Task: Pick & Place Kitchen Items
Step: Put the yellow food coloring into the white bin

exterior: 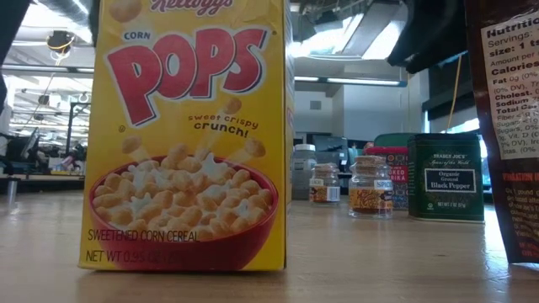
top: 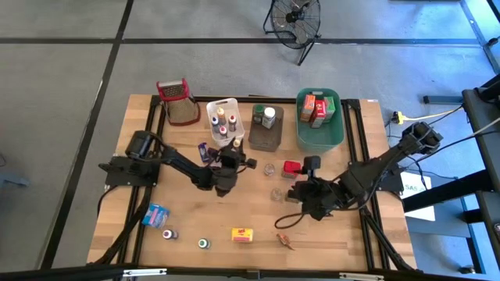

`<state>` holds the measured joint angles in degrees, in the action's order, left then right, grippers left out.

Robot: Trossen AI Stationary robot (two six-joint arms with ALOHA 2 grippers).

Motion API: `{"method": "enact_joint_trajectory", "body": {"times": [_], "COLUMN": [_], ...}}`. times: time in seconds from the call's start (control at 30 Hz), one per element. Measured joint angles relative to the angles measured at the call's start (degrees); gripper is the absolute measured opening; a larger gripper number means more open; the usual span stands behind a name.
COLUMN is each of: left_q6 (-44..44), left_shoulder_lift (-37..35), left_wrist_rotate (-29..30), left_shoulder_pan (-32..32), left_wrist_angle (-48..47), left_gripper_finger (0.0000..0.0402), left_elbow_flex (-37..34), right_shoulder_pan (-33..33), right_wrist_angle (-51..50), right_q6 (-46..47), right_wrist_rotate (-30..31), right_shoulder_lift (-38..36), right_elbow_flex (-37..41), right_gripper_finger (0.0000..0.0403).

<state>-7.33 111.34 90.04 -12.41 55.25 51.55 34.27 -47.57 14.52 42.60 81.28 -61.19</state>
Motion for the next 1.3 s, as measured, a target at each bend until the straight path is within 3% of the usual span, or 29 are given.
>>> {"method": "enact_joint_trajectory", "body": {"times": [0.47, 0.77, 1.0, 1.3], "left_q6": [-2.66, 4.76, 5.09, 0.59], "left_shoulder_lift": [0.65, 0.65, 0.65, 0.65], "left_wrist_rotate": [0.04, 0.00, 0.02, -0.01], "left_shoulder_pan": [7.28, 10.50, 10.80, 12.69], "left_wrist_angle": [0.22, 0.23, 0.10, -5.22], "left_gripper_finger": [0.0111, 0.0111, 0.0111, 0.0111], "left_elbow_flex": [2.25, 5.76, 5.63, 5.61], "right_shoulder_pan": [4.20, 6.83, 7.92, 7.91], "right_wrist_angle": [-5.51, -6.43, -6.42, -6.38], "right_q6": [-0.75, 0.76, 1.40, 2.67], "right_wrist_rotate": [-1.06, -1.24, -1.24, -1.22], "right_shoulder_lift": [0.00, 0.00, 0.00, 0.00], "right_elbow_flex": [0.00, 0.00, 0.00, 0.00], "right_gripper_finger": [0.0266, 0.0266, 0.0266, 0.0266]}}
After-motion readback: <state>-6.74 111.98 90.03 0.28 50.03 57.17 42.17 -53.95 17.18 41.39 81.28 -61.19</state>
